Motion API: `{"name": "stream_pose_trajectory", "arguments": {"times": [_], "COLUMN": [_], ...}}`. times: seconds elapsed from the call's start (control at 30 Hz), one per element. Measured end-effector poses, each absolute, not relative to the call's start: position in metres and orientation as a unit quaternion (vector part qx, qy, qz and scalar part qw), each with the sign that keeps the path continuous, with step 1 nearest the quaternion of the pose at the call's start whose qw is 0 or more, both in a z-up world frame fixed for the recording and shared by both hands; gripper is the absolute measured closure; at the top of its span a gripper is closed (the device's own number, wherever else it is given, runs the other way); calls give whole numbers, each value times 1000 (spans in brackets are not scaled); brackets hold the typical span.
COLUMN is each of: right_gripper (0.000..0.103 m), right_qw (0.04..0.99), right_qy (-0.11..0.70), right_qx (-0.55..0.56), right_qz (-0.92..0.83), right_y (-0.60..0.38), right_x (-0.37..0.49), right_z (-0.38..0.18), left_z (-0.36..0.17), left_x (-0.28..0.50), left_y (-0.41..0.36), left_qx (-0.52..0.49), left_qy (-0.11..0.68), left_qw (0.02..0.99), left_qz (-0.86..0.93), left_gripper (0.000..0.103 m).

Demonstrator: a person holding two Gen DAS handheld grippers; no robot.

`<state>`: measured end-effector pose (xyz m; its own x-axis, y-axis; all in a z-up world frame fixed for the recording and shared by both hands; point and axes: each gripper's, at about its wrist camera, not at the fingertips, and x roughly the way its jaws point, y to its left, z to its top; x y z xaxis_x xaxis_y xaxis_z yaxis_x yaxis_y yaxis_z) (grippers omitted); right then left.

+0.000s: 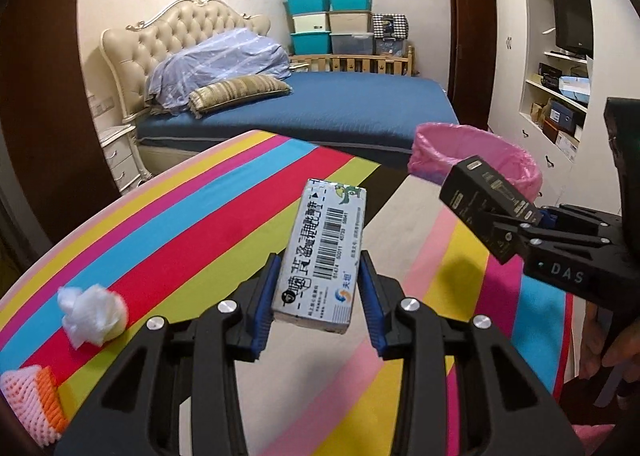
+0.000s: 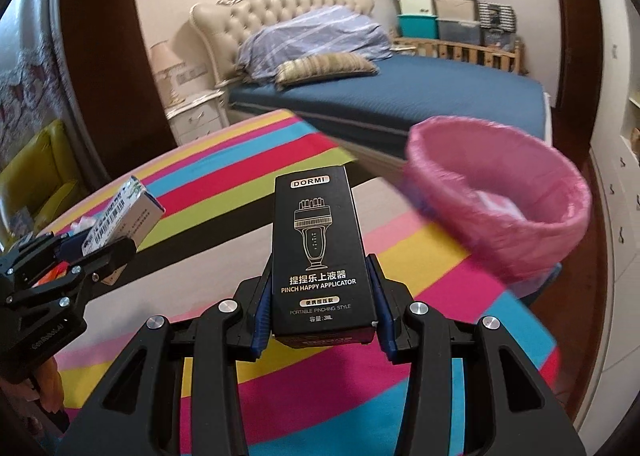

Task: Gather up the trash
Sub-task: 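Carry both boxes over the pink wastebasket and open both grippers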

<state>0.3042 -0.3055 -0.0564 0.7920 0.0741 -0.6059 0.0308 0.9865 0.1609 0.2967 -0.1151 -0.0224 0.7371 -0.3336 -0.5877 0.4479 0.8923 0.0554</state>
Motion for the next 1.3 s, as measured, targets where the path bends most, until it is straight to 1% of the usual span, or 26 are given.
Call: {"name": "stream_pose_trajectory", "arguments": {"times": [0.53, 1.0, 1.13, 1.17, 1.2, 1.23, 1.27, 1.3], "right_gripper": [61, 61, 59, 49, 45, 44, 44, 44], "right_qw": [952, 955, 959, 960, 960, 961, 961, 961], "right_qy": [281, 274, 259, 257, 253, 249, 245, 242], "right_qx": [102, 88, 84, 81, 80, 82, 88, 90], "right_qz": [-65, -75, -79, -80, -89, -93, -95, -98], "right_y": [-418, -496, -512, -516, -522, -525, -529, -533], "right_x": [298, 352, 369, 372, 375, 375, 373, 371], "right_z": [-44, -49, -49, -48, -47, -46, -43, -41], "left_z": [0, -3, -4, -4, -3, -3, -1, 0], "left_x": [340, 403, 423, 426, 429, 431, 431, 431], "left_y": [-242, -342, -370, -373, -377, -379, -377, -375], "left_qx": [113, 84, 73, 72, 71, 67, 57, 53], "left_qy": [262, 288, 292, 292, 291, 289, 284, 283], "left_qw": [906, 887, 881, 881, 885, 888, 894, 897], "left_qz": [-312, -352, -365, -364, -358, -351, -341, -336], "left_gripper": [65, 65, 64, 58, 42, 36, 28, 26]}}
